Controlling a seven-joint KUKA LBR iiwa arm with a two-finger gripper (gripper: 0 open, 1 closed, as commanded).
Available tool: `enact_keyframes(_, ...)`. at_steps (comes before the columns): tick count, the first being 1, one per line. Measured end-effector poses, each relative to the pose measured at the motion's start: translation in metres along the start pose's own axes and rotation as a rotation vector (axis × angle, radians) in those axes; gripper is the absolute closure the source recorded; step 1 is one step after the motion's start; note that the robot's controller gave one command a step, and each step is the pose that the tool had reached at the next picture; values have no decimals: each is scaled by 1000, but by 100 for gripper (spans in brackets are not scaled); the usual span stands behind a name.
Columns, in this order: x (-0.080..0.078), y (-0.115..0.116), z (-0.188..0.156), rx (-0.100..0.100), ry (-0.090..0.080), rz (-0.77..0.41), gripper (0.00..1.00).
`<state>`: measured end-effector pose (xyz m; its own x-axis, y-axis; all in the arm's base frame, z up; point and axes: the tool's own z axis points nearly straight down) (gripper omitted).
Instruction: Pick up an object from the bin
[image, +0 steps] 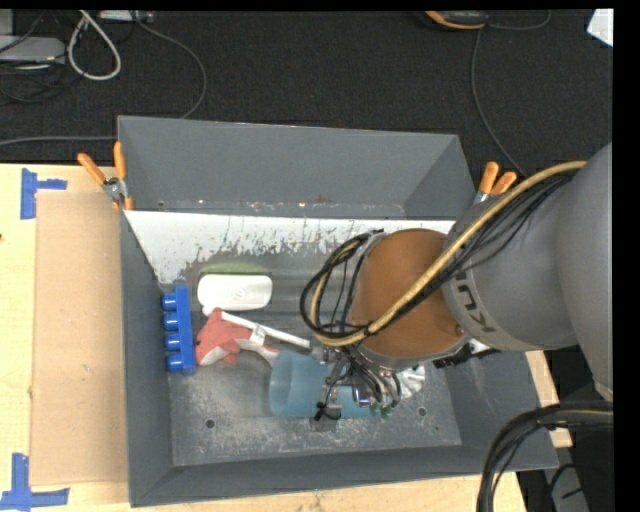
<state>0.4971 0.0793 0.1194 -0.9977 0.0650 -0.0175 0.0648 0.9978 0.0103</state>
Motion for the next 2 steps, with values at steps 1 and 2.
enact_keyframes(1, 18, -8, 48, 5, 15, -71, 100)
enact_keyframes(2, 11, -3, -2, 1, -5, 49, 100)
